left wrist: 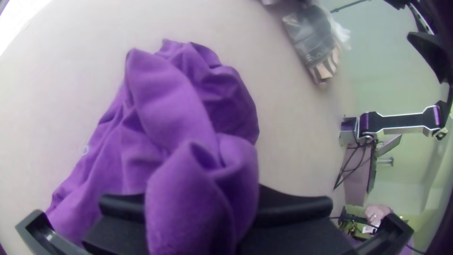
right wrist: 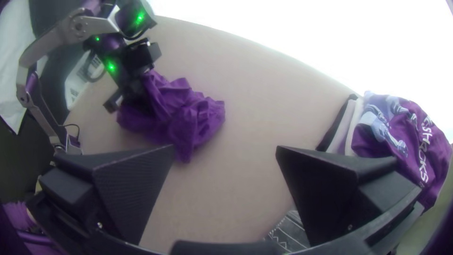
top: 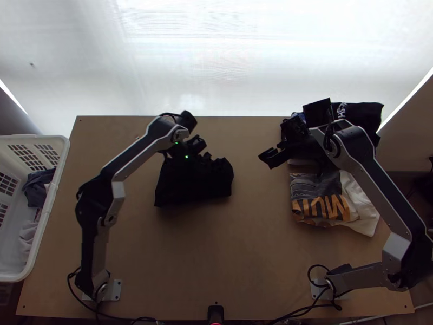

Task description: Fold the t-shirt

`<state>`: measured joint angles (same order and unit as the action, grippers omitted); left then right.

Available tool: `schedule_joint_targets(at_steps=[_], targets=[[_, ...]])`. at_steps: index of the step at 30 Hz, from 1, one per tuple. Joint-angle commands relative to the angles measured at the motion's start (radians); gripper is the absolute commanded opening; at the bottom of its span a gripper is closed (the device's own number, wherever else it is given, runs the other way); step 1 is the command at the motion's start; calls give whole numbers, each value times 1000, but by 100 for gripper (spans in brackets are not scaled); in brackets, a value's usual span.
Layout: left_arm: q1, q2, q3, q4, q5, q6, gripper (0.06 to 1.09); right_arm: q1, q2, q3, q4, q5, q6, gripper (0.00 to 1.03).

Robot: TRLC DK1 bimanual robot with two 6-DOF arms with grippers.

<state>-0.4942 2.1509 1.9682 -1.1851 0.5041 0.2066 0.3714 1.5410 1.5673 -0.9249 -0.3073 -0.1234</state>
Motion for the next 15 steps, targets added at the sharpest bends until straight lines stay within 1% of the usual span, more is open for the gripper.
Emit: schedule_joint_targets(at_steps=[1,2,3,6,10,15], targets=[[-73,96,37,108,5,-59,89,-15,-53,-36,0,2,4,99],[-76,90,46,110,7,-59,106,-15,-55,-36,0,2,5,99],[-78,76,50,114,7,-62,104,-14,-55,-38,0,2,5,99],[-72,17,64,120,31,-65,104,-6,-55,-44,0,0,8,99],[-14,-39,86,113,34,-90,104,18,-44,-52,0,0,8,99],[98,-140,113,41,42,-84,104,52,-33,-52,4,0,8,99]])
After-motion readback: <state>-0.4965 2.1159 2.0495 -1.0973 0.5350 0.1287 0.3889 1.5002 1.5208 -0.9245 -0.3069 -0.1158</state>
